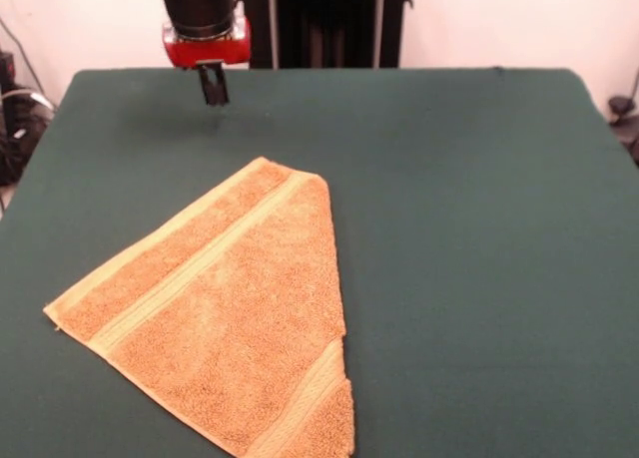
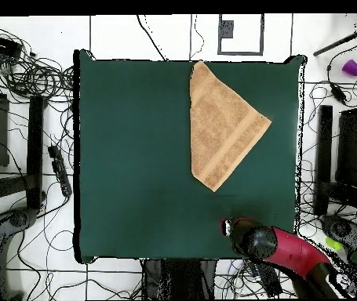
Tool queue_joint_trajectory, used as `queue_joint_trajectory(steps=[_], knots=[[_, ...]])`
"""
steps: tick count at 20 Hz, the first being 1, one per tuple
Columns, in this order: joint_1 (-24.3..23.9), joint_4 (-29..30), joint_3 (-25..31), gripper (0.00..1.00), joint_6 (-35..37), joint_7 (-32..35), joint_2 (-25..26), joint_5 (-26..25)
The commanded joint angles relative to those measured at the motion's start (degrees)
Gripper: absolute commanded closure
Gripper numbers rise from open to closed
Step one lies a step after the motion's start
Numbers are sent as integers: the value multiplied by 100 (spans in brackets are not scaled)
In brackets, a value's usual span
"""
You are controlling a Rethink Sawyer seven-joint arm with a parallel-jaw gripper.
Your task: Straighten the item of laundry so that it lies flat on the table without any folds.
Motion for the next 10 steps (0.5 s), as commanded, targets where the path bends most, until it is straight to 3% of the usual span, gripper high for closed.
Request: queue_joint_trajectory(steps=[1, 3, 7, 10], knots=[[-1, 307, -131, 100, -185, 1346, -133, 333], [205, 451, -240, 100, -715, 1415, -153, 100], [774, 612, -299, 100, -772, 1853, -74, 528], [1154, 820, -194, 100, -709, 2018, -558, 881]])
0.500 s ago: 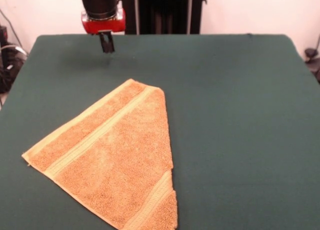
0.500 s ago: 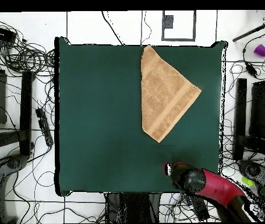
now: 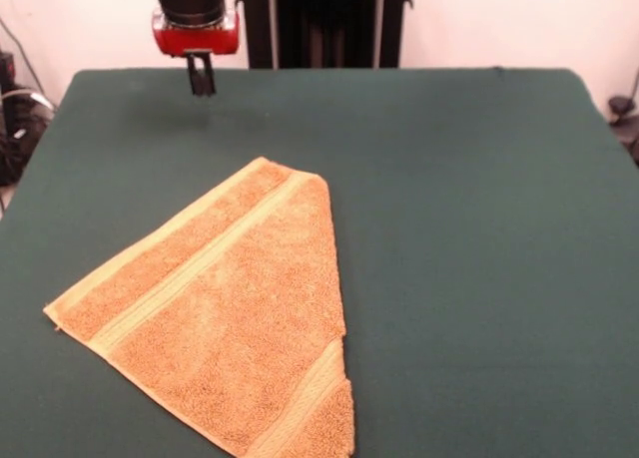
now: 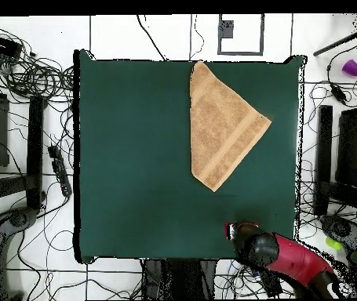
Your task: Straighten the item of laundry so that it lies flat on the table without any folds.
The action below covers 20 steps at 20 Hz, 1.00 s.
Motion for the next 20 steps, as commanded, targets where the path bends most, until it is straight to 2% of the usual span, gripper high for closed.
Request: queue_joint_trajectory(steps=[1, 3, 6, 10, 13, 16, 20], knots=[[1004, 678, 287, 100, -221, 2078, -487, 1034], [1216, 538, 323, 100, -44, 2160, -469, 1376], [1521, 349, 319, 100, -227, 2470, -172, 1946], [2255, -212, -73, 100, -558, 2697, 607, 2559], [2436, -737, -206, 100, -723, 2655, 1281, 2895], [2690, -1094, -482, 100, -763, 2562, 1703, 3038], [2688, -1159, -573, 100, -1056, 2435, 1929, 2964]])
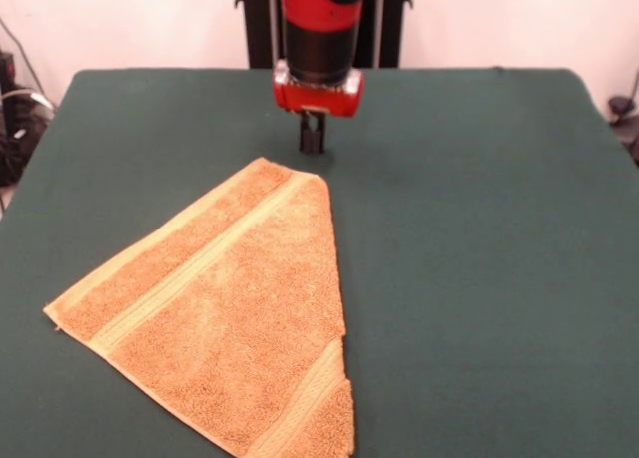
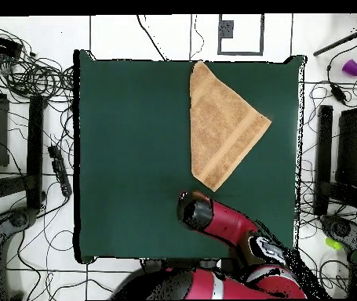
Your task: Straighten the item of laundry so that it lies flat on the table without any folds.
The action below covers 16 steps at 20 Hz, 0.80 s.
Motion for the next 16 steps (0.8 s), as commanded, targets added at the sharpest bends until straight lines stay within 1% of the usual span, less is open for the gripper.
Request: queue_joint_trajectory(steps=[1, 5, 9, 12, 16], knots=[[211, -746, -115, 100, -571, 1424, 1166, 441], [99, -812, -99, 100, 2, 1166, 1139, 336], [119, -822, -142, 100, 6, 1033, 1114, 183], [185, -927, -220, 100, 376, 942, 1143, 177], [221, -998, -258, 100, 397, 974, 1158, 161]])
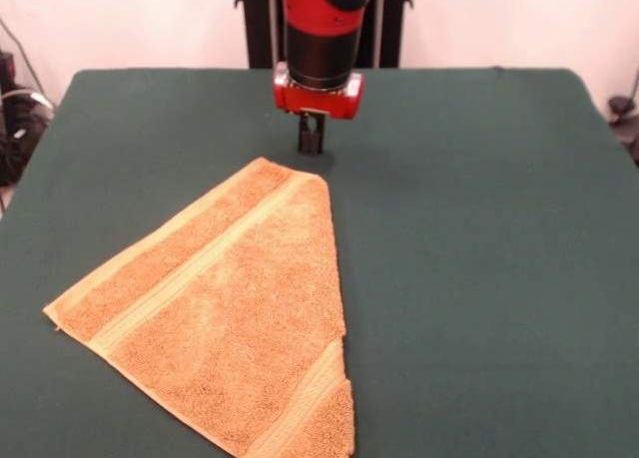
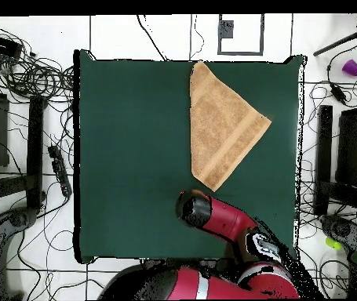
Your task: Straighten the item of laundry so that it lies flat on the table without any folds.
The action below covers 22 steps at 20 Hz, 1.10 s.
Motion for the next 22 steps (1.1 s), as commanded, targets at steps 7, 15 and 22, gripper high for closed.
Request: queue_joint_trajectory(steps=[7, 15, 22], knots=[[-58, -794, -6, 100, -164, 919, 1123, 11], [-83, -885, -10, 100, 153, 867, 1150, 56], [-223, -821, 104, 0, -54, 826, 1116, -68]])
